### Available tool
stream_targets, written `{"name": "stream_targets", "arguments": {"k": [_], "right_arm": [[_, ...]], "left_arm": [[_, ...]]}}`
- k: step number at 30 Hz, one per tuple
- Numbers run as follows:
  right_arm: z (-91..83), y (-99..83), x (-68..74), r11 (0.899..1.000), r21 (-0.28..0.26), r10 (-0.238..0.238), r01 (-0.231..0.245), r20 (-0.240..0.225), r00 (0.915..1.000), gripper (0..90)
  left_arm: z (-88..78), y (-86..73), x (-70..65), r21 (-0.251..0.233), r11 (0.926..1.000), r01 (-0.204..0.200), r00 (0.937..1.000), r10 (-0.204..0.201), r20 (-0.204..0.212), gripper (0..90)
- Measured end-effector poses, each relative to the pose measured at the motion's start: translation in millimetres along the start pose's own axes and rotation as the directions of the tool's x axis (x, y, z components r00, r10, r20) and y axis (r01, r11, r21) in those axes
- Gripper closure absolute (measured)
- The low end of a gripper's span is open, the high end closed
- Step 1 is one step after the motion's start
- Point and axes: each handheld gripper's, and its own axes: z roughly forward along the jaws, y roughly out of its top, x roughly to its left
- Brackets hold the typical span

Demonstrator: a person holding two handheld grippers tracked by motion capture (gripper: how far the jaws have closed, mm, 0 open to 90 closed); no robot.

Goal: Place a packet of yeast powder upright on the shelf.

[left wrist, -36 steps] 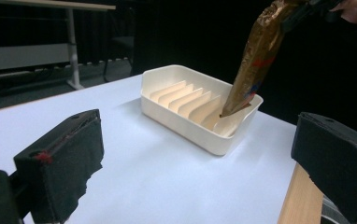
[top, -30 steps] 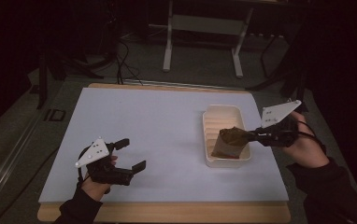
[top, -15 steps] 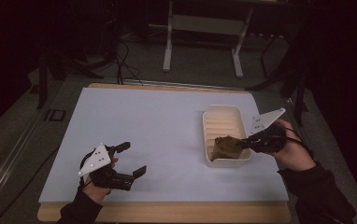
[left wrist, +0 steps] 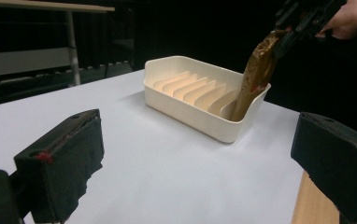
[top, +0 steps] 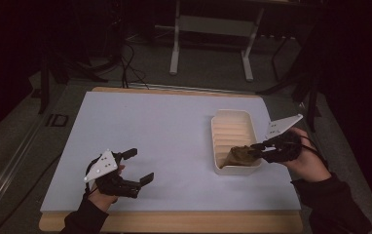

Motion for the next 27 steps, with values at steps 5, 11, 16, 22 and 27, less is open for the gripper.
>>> {"name": "stream_targets", "arguments": {"k": [5,11,16,22,27], "right_arm": [[-10.9,8.4,4.7,0.997,-0.082,0.015,-0.013,0.016,0.9998,57.3],[-19.7,26.0,17.5,0.986,-0.166,0.008,0.002,0.059,0.9982,46.9],[-19.7,40.5,31.1,0.977,-0.214,0.021,0.003,0.109,0.9938,35.0],[-13.7,56.1,50.7,0.959,-0.281,0.027,0.025,0.180,0.9834,16.4],[-10.1,63.6,62.7,0.937,-0.347,0.028,0.038,0.183,0.9828,13.3]], "left_arm": [[1.9,-1.6,-0.9,0.017,0.9998,-0.006,1.0000,0.006,0.003,3.4],[3.0,-4.0,-0.1,0.029,0.9996,0.002,1.0000,-0.002,0.004,3.3],[3.1,-2.9,-1.9,0.026,0.9996,-0.006,1.0000,0.005,0.008,3.3],[3.1,-3.2,-2.3,0.024,0.9996,-0.012,0.9999,0.012,0.009,3.3],[3.7,-4.4,-2.4,0.026,0.9996,-0.007,0.9999,0.007,0.012,3.3]]}}
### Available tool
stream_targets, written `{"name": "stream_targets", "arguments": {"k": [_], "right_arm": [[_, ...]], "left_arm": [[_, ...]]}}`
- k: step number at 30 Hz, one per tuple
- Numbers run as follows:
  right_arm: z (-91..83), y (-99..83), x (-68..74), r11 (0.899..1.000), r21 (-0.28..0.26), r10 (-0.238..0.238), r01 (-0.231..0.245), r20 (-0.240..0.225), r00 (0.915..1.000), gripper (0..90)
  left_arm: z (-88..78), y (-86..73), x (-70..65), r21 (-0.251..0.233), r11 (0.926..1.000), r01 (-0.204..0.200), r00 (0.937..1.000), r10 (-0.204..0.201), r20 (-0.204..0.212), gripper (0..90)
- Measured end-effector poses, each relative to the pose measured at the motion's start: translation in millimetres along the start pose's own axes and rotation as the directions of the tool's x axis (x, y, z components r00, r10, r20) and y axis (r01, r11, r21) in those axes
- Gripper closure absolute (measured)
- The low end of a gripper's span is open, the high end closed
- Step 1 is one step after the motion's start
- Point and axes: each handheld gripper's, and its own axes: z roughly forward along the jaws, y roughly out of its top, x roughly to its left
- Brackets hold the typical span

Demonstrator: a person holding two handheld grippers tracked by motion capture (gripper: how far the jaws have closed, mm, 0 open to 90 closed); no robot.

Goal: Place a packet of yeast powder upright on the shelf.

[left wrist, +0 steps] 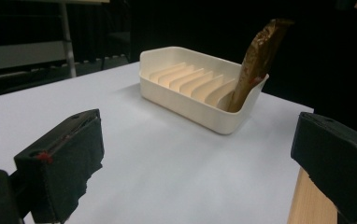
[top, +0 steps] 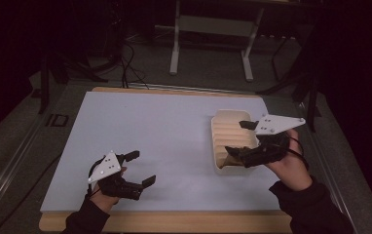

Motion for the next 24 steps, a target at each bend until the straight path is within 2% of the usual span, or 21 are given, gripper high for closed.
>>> {"name": "stream_targets", "arguments": {"k": [1,6,7,12,17,19,21,24], "right_arm": [[1.6,2.4,6.0,1.000,-0.024,-0.008,0.007,-0.013,0.9999,11.2],[6.3,3.4,19.1,0.998,-0.070,0.006,-0.007,-0.017,0.9998,10.8],[7.7,3.3,21.1,0.997,-0.076,0.015,-0.018,-0.037,0.9992,10.7],[15.4,-1.2,33.8,0.997,-0.077,-0.009,0.006,-0.039,0.9992,10.8],[20.2,-10.0,44.7,0.995,-0.102,0.005,-0.013,-0.079,0.9968,10.8],[22.1,-15.2,50.1,0.993,-0.116,0.003,-0.012,-0.080,0.9968,10.8],[24.9,-20.4,54.9,0.994,-0.107,0.004,-0.015,-0.098,0.9951,10.8],[27.9,-26.0,60.2,0.994,-0.105,0.002,-0.013,-0.101,0.9949,10.8]], "left_arm": [[-0.2,-0.2,-0.7,0.002,1.0000,-0.006,1.0000,0.006,0.005,3.3],[-1.7,-0.3,-1.7,0.003,0.9999,-0.014,0.9999,0.014,0.004,3.4],[-1.9,-0.4,-1.6,0.004,0.9999,-0.011,0.9999,0.011,0.001,3.3],[-2.5,-1.1,-0.4,0.003,1.0000,-0.005,1.0000,0.005,0.007,3.3],[-1.7,-1.8,-1.6,0.005,1.0000,-0.006,0.9999,0.005,0.013,3.3],[-1.8,-1.9,-1.9,0.007,0.9999,-0.008,0.9999,0.007,0.014,3.3],[-2.3,-1.9,-1.7,0.008,0.9999,-0.008,0.9999,0.008,0.013,3.3],[-2.4,-1.9,-1.7,0.006,1.0000,-0.008,0.9999,0.008,0.012,3.3]]}}
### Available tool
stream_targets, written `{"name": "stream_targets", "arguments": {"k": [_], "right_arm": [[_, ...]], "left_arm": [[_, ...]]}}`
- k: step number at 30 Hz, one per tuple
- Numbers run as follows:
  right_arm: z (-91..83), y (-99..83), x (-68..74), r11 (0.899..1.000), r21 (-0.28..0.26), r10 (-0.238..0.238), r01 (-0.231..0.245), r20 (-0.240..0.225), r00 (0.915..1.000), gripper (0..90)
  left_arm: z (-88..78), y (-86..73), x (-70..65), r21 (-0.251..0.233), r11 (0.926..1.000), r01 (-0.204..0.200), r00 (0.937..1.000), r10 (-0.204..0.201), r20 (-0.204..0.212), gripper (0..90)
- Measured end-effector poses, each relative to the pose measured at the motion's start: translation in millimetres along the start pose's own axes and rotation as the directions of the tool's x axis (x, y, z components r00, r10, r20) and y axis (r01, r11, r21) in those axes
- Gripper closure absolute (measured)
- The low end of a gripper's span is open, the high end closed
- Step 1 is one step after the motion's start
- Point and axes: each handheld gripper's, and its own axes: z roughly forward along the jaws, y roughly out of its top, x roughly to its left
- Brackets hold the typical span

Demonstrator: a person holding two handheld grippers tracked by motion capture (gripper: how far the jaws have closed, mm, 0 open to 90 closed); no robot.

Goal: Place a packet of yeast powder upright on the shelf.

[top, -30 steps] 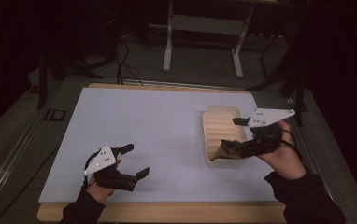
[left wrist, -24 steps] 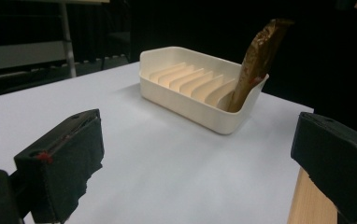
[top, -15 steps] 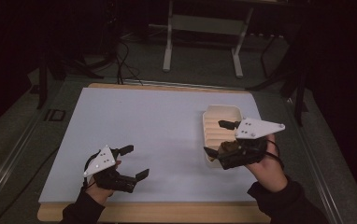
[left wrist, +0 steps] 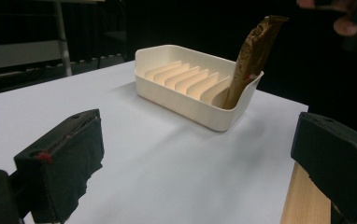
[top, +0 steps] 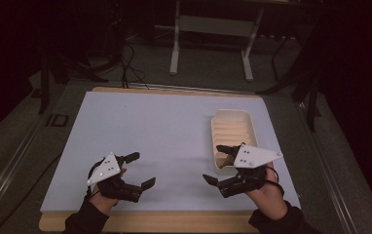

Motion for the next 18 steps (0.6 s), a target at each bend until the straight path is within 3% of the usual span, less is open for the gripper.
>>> {"name": "stream_targets", "arguments": {"k": [2,10,18], "right_arm": [[4.7,-9.5,7.0,1.000,0.003,-0.003,0.003,0.014,0.9999,10.8],[16.6,-35.5,13.8,0.999,0.016,0.047,-0.047,-0.031,0.9984,10.8],[19.0,-58.0,17.3,0.998,0.006,0.057,-0.057,-0.055,0.9968,10.8]], "left_arm": [[-0.2,0.3,-0.5,-0.006,1.0000,0.000,1.0000,0.001,0.002,3.3],[-0.1,0.4,-1.3,-0.005,1.0000,-0.002,1.0000,0.002,0.006,3.3],[-1.0,-0.5,-1.7,-0.009,1.0000,0.002,0.9999,-0.002,0.011,3.3]]}}
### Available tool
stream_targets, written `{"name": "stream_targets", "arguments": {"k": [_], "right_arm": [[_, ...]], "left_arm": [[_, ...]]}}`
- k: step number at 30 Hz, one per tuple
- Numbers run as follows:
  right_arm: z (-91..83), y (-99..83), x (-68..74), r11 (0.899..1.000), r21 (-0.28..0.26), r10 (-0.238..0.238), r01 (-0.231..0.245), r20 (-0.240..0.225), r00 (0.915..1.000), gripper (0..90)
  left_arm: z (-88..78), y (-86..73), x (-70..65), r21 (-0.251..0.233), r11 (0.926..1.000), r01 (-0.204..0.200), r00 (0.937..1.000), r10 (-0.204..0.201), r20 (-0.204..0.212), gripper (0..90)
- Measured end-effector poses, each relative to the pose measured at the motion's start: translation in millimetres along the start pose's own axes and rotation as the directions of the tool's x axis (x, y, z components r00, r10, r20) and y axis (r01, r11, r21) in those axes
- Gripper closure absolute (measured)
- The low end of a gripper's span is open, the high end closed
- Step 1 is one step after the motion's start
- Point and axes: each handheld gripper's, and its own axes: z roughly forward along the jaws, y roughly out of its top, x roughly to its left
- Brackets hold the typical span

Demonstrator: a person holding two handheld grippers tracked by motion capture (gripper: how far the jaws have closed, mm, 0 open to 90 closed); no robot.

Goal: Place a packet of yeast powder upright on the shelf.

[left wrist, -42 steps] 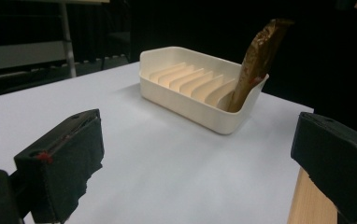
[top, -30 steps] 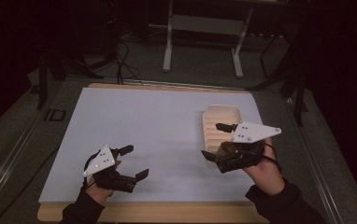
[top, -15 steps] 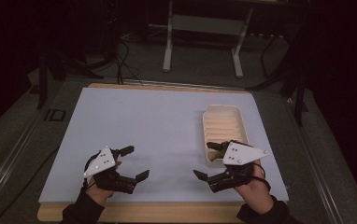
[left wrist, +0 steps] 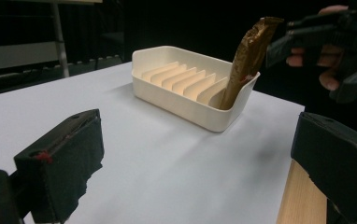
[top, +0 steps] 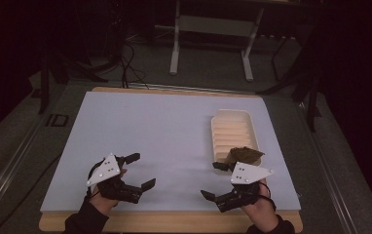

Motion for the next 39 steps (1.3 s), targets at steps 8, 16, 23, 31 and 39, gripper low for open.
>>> {"name": "stream_targets", "arguments": {"k": [8,16,23,31,39], "right_arm": [[-2.6,-17.4,2.6,0.999,0.025,0.019,-0.019,0.004,0.9998,10.8],[-5.0,-33.7,3.2,0.998,0.042,0.040,-0.041,0.022,0.9990,10.8],[-11.3,-45.5,3.5,0.998,0.040,0.036,-0.037,0.019,0.9991,10.8],[-19.8,-56.4,2.7,0.997,0.067,0.046,-0.049,0.043,0.9980,10.8],[-25.5,-64.6,2.3,0.992,0.100,0.076,-0.080,0.044,0.9961,10.7]], "left_arm": [[0.4,-0.6,-1.1,0.002,1.0000,-0.002,1.0000,0.002,0.008,3.3],[0.2,-1.7,-2.8,0.003,1.0000,-0.007,0.9996,0.007,0.027,3.3],[-0.2,-3.4,-2.4,0.010,0.9999,-0.003,0.9995,0.003,0.031,3.3],[-0.1,-5.3,-2.8,0.014,0.9999,-0.002,0.9994,0.001,0.034,3.3],[0.2,-6.6,-4.3,0.021,0.9998,-0.002,0.9992,0.001,0.041,3.3]]}}
